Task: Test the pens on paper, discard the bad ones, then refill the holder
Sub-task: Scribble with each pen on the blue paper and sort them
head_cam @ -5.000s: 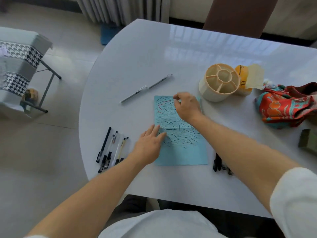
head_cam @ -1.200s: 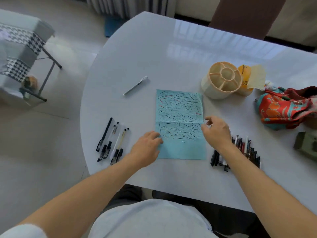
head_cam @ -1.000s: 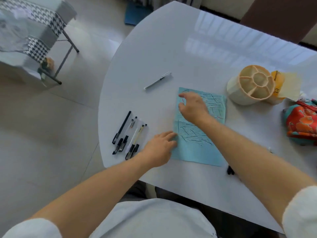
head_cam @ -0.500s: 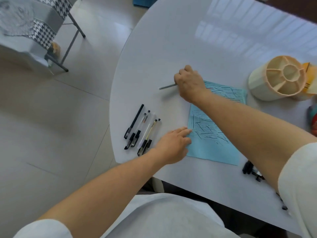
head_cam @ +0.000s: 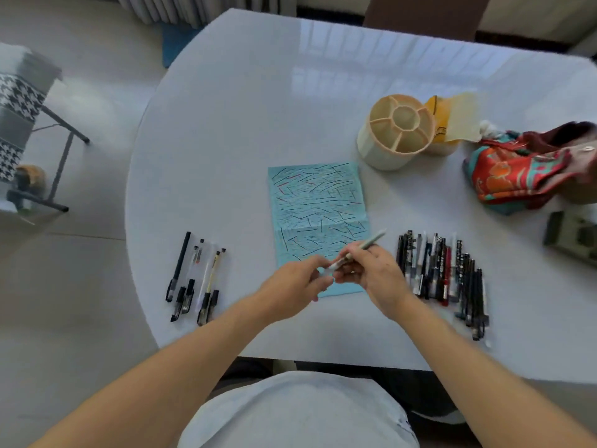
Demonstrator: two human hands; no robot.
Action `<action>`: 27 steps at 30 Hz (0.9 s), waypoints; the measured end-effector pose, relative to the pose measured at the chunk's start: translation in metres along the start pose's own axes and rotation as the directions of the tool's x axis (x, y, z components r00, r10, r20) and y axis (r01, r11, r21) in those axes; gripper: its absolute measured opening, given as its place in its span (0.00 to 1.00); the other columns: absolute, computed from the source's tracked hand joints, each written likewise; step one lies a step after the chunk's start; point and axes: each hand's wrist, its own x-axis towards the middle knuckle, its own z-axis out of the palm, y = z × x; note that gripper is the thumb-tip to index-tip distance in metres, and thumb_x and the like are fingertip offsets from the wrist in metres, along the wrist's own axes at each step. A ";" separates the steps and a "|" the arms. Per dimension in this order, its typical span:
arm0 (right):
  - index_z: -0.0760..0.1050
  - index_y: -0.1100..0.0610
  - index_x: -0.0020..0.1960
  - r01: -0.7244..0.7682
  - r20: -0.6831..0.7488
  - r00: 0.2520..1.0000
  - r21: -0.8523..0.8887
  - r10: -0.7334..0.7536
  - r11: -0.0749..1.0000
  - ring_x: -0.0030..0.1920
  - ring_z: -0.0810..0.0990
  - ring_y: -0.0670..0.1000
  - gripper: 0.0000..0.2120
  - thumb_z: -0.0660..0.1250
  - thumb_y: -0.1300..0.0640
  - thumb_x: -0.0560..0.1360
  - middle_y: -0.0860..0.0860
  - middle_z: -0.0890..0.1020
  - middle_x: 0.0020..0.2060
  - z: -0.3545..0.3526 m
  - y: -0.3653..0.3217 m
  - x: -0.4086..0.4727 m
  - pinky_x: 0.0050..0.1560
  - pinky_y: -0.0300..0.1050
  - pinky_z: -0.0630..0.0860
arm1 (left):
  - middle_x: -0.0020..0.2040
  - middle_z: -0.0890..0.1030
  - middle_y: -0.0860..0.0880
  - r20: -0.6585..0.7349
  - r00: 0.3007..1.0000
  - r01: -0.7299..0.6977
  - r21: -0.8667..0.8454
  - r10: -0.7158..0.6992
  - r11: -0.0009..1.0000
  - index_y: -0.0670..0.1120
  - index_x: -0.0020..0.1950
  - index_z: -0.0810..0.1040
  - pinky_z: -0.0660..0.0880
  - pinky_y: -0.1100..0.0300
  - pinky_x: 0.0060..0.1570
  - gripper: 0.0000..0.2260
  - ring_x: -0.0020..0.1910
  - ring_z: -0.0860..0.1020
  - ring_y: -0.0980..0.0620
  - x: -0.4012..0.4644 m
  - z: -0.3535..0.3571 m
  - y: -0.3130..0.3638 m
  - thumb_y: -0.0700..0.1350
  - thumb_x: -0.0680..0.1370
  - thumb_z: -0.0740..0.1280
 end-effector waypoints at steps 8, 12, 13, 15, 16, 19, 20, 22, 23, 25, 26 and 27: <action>0.77 0.62 0.44 0.094 -0.507 0.862 0.162 0.001 0.982 0.24 0.73 0.48 0.11 0.65 0.57 0.82 0.54 0.77 0.29 -0.061 0.020 -0.020 0.27 0.42 0.77 | 0.38 0.82 0.53 -0.019 0.999 -0.020 0.389 0.030 0.921 0.50 0.46 0.76 0.77 0.49 0.42 0.11 0.39 0.79 0.48 0.009 0.026 0.010 0.52 0.82 0.58; 0.81 0.61 0.44 0.127 -0.524 0.834 -0.125 -0.174 0.984 0.30 0.79 0.48 0.11 0.67 0.55 0.81 0.54 0.82 0.32 -0.102 -0.001 -0.008 0.32 0.41 0.80 | 0.47 0.82 0.52 -0.117 0.993 0.040 0.471 0.017 0.881 0.49 0.49 0.78 0.76 0.50 0.48 0.11 0.49 0.79 0.47 -0.001 0.022 -0.012 0.53 0.83 0.59; 0.82 0.59 0.45 0.122 -0.469 0.858 -0.206 -0.207 0.971 0.33 0.81 0.48 0.10 0.68 0.56 0.81 0.53 0.85 0.35 -0.101 -0.002 -0.004 0.35 0.42 0.82 | 0.51 0.82 0.53 -0.131 0.989 0.000 0.472 0.070 0.881 0.48 0.50 0.79 0.76 0.50 0.51 0.11 0.54 0.77 0.49 -0.001 0.023 -0.015 0.52 0.83 0.61; 0.84 0.55 0.46 0.110 -0.375 0.897 -0.324 -0.235 0.940 0.37 0.84 0.50 0.06 0.70 0.57 0.80 0.53 0.87 0.39 -0.093 -0.003 0.003 0.42 0.46 0.84 | 0.61 0.80 0.51 -0.149 0.971 -0.095 0.476 0.187 0.874 0.46 0.50 0.81 0.73 0.53 0.62 0.10 0.64 0.74 0.49 0.001 0.028 -0.018 0.50 0.82 0.64; 0.84 0.53 0.46 0.107 -0.340 0.909 -0.373 -0.243 0.922 0.37 0.85 0.50 0.05 0.71 0.58 0.79 0.53 0.87 0.40 -0.088 -0.003 0.007 0.43 0.47 0.84 | 0.65 0.78 0.50 -0.151 0.965 -0.118 0.481 0.215 0.868 0.46 0.50 0.82 0.70 0.53 0.67 0.09 0.69 0.71 0.48 0.003 0.031 -0.019 0.50 0.82 0.64; 0.83 0.47 0.44 0.136 -0.300 0.905 -0.467 -0.301 0.874 0.35 0.86 0.47 0.07 0.72 0.58 0.77 0.48 0.88 0.40 -0.080 0.000 0.018 0.37 0.38 0.82 | 0.74 0.71 0.48 -0.127 0.975 -0.099 0.486 0.182 0.868 0.48 0.53 0.82 0.63 0.52 0.74 0.10 0.77 0.62 0.47 0.007 0.038 -0.023 0.51 0.82 0.63; 0.83 0.46 0.43 0.140 -0.292 0.902 -0.497 -0.317 0.856 0.36 0.86 0.46 0.07 0.72 0.57 0.77 0.47 0.88 0.40 -0.079 0.000 0.021 0.36 0.37 0.81 | 0.75 0.70 0.48 -0.120 0.979 -0.084 0.490 0.162 0.868 0.48 0.54 0.82 0.61 0.53 0.74 0.11 0.78 0.60 0.47 0.008 0.039 -0.026 0.52 0.82 0.62; 0.84 0.46 0.45 0.139 -0.269 0.902 -0.562 -0.338 0.815 0.38 0.86 0.45 0.05 0.72 0.55 0.77 0.44 0.87 0.39 -0.077 0.001 0.025 0.38 0.37 0.82 | 0.76 0.68 0.48 -0.118 0.983 -0.062 0.500 0.138 0.864 0.48 0.55 0.82 0.60 0.54 0.75 0.13 0.78 0.59 0.48 0.008 0.041 -0.030 0.52 0.83 0.61; 0.84 0.46 0.45 0.138 -0.257 0.902 -0.590 -0.347 0.796 0.39 0.86 0.44 0.04 0.72 0.54 0.77 0.42 0.87 0.39 -0.077 0.001 0.026 0.38 0.36 0.81 | 0.76 0.68 0.49 -0.123 0.983 -0.057 0.501 0.136 0.864 0.48 0.54 0.83 0.59 0.55 0.75 0.13 0.78 0.59 0.49 0.008 0.041 -0.032 0.52 0.83 0.61; 0.83 0.46 0.43 0.133 -0.240 0.900 -0.643 -0.363 0.754 0.38 0.84 0.41 0.06 0.71 0.54 0.77 0.39 0.85 0.36 -0.078 0.002 0.027 0.36 0.31 0.78 | 0.76 0.68 0.49 -0.141 0.980 -0.052 0.495 0.140 0.867 0.48 0.53 0.83 0.60 0.55 0.74 0.12 0.78 0.60 0.49 0.009 0.042 -0.034 0.52 0.83 0.62; 0.83 0.47 0.40 0.128 -0.231 0.899 -0.675 -0.373 0.727 0.36 0.83 0.40 0.07 0.70 0.54 0.76 0.40 0.84 0.34 -0.079 0.002 0.027 0.34 0.29 0.75 | 0.76 0.69 0.49 -0.149 0.979 -0.049 0.490 0.139 0.870 0.48 0.52 0.83 0.61 0.55 0.74 0.12 0.78 0.61 0.49 0.010 0.042 -0.034 0.51 0.82 0.62; 0.82 0.48 0.37 0.120 -0.220 0.897 -0.711 -0.382 0.692 0.35 0.81 0.39 0.09 0.68 0.54 0.75 0.42 0.83 0.32 -0.081 0.002 0.027 0.32 0.27 0.72 | 0.76 0.69 0.49 -0.154 0.979 -0.045 0.485 0.136 0.873 0.48 0.52 0.83 0.61 0.55 0.74 0.12 0.78 0.61 0.49 0.010 0.043 -0.034 0.51 0.82 0.62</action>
